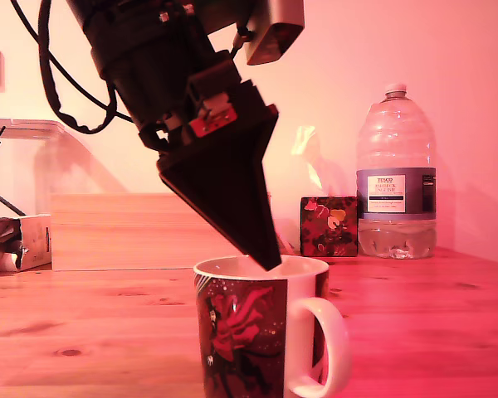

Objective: Pick up the coffee capsules from the table one by one and drop them inside the nearest coffee cup

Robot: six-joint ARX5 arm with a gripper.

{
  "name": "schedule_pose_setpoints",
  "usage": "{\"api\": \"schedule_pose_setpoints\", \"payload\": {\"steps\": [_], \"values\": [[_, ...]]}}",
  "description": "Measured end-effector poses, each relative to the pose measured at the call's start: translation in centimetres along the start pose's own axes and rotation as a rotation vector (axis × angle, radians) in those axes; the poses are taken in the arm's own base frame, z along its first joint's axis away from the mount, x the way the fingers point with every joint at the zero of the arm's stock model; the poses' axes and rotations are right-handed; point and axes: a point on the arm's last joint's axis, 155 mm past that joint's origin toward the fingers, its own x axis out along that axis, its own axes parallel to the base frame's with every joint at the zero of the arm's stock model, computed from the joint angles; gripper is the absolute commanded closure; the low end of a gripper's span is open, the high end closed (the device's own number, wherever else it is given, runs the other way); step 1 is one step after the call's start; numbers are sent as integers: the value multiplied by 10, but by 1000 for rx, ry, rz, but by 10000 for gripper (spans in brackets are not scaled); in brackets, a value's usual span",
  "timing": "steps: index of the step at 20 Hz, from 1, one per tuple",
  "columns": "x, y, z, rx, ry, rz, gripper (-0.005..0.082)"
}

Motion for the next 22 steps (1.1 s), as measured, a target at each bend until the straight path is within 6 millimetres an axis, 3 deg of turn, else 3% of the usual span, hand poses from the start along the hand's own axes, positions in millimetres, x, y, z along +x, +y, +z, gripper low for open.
{"api": "schedule_pose_setpoints", "payload": {"steps": [2, 4, 9, 14, 16, 22], "values": [[-1, 1, 3, 1, -12, 4, 512], [-7, 1, 7, 4, -31, 10, 789], [-40, 9, 38, 22, -182, 62, 789], [-56, 48, 51, -64, -287, 134, 789], [-65, 68, 46, -126, -329, 164, 789], [-90, 108, 6, -278, -415, 250, 789]]}}
